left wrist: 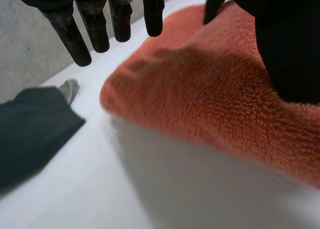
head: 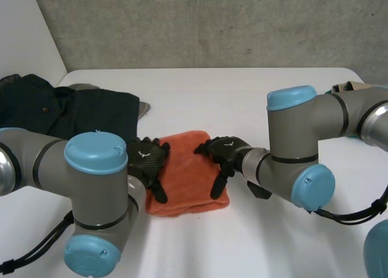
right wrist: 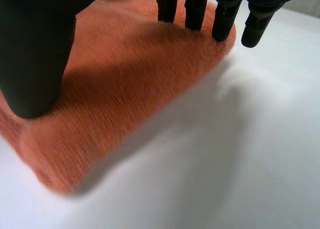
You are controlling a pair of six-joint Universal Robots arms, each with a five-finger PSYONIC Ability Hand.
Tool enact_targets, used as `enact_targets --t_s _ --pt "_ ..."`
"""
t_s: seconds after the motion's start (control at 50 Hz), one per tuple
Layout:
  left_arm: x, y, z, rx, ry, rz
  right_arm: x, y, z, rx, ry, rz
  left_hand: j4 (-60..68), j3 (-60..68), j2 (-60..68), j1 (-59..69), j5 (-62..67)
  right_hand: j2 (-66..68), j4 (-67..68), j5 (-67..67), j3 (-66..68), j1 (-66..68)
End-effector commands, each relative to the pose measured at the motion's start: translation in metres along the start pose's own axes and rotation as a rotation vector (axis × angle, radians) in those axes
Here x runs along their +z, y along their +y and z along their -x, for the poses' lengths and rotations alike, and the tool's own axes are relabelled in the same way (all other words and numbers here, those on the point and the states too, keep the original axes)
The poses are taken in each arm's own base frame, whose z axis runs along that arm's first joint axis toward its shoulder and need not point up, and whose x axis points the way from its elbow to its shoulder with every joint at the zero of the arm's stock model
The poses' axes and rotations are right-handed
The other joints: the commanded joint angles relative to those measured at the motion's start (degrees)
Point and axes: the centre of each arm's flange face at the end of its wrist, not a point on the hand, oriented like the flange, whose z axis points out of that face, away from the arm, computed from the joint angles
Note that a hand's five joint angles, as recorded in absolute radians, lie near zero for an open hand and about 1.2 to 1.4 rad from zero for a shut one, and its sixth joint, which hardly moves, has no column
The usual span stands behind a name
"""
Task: Fold the laundry.
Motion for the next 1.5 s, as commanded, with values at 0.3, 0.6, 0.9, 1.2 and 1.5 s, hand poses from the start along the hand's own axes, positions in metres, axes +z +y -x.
enact_targets --t_s 0.3,0.6,0.9,1.2,1.5 --pt "-0.015 -0.112 0.045 0.014 0.087 -0.382 -0.058 -0.011 0.056 -0.343 0.166 -0.323 -1.32 -1.64 -1.57 -0.91 -2.86 -1.11 -1.90 -2.72 -1.90 -2.79" --pt "-0.036 -0.158 0.031 0.065 0.515 -0.498 -0.030 0.068 0.077 -0.397 0.195 -0.289 -1.27 -1.60 -1.52 -0.87 -2.81 -1.11 -1.90 -2.72 -1.90 -2.79" --pt "-0.025 -0.147 0.022 0.050 0.542 -0.456 0.000 0.056 0.074 -0.437 0.230 -0.418 -0.93 -1.26 -1.18 -0.53 -2.47 -1.11 -1.90 -2.72 -1.90 -2.79" --pt "-0.028 -0.149 0.021 0.041 0.549 -0.461 0.008 0.035 0.076 -0.432 0.204 -0.472 -0.77 -1.09 -1.02 -0.36 -2.31 43.81 43.02 42.19 43.02 42.12" --pt "-0.042 -0.186 0.037 0.018 0.480 -0.577 -0.022 -0.084 -0.023 -0.345 0.456 -0.752 -0.77 -1.09 -1.02 -0.36 -2.31 68.89 68.10 67.28 68.10 67.21"
